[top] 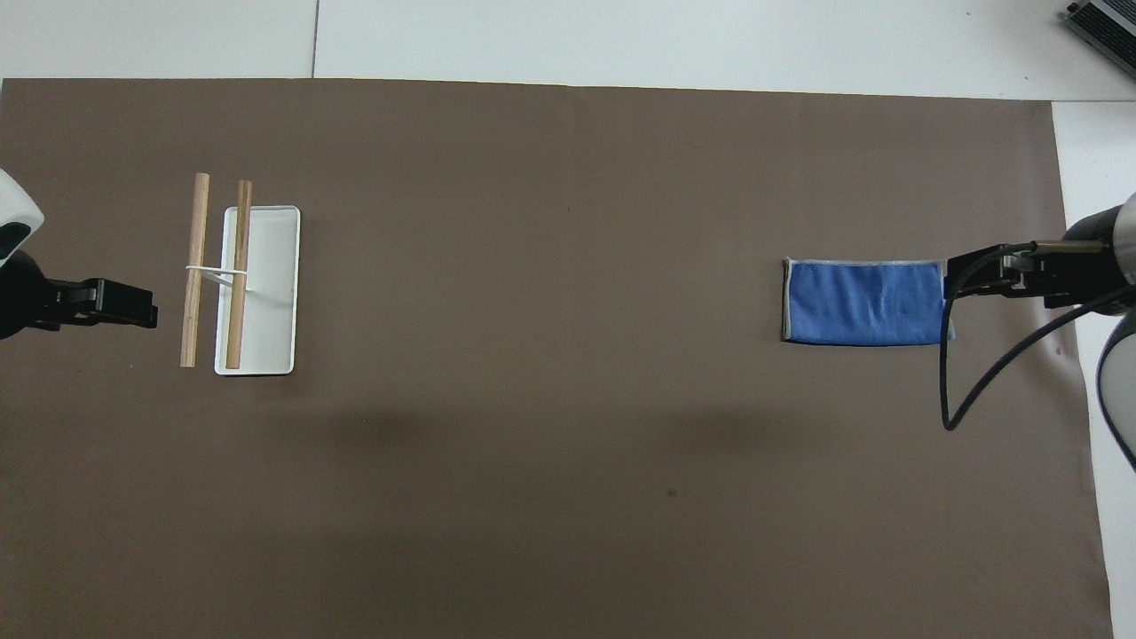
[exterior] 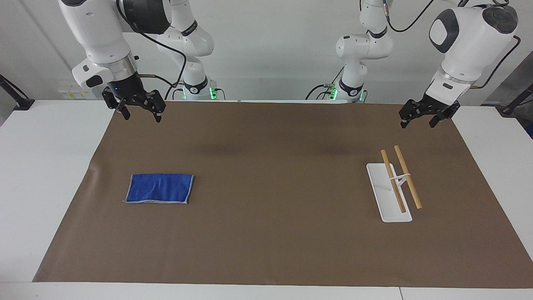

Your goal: Right arm passes towel to left arm to hang

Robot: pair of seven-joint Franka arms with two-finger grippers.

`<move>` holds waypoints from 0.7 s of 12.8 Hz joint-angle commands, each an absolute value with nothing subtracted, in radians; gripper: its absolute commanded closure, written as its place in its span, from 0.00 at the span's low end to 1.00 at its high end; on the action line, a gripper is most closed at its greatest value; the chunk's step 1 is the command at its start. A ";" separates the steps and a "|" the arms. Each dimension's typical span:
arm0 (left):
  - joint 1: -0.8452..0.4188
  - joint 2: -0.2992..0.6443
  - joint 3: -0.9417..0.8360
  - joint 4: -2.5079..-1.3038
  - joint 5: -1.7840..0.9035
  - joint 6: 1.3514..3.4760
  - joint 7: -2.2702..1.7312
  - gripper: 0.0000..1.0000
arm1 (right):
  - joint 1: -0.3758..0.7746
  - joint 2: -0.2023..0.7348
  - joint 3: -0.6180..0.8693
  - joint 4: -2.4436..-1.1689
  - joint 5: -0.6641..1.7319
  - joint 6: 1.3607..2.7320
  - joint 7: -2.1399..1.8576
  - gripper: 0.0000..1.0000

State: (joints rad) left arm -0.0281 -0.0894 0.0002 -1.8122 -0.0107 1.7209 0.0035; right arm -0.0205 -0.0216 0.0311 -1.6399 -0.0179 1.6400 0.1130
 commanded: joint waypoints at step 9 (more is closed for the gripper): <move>-0.018 -0.117 -0.006 -1.842 0.003 1.730 0.009 0.00 | -0.038 -0.044 0.035 -1.672 -0.011 1.651 0.092 0.00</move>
